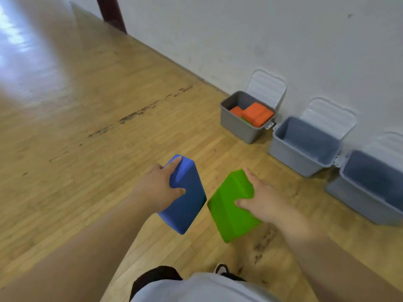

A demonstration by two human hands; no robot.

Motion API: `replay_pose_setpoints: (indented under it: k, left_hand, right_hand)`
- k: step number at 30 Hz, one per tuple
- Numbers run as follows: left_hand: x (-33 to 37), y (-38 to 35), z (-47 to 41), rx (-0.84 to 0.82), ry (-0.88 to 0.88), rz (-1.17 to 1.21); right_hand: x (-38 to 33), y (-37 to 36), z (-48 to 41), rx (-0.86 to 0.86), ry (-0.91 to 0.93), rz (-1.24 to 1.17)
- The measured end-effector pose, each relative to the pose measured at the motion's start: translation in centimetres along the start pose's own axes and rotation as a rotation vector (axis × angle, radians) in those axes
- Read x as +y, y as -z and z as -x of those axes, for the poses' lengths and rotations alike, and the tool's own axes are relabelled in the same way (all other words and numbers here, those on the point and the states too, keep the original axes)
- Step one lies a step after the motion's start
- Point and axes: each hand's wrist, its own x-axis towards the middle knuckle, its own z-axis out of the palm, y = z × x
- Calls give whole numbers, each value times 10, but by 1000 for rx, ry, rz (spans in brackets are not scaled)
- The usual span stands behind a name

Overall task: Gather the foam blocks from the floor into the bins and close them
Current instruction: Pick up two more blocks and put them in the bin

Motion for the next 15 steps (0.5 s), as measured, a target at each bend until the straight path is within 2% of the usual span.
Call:
replay_pose_setpoints:
  k: [7, 15]
  left_hand:
    - [12, 41, -120, -15, 37, 37]
    - [19, 96, -312, -63, -102, 1]
  right_hand:
    - [-19, 63, -124, 8, 60, 13]
    - [-38, 100, -266, 88, -62, -109]
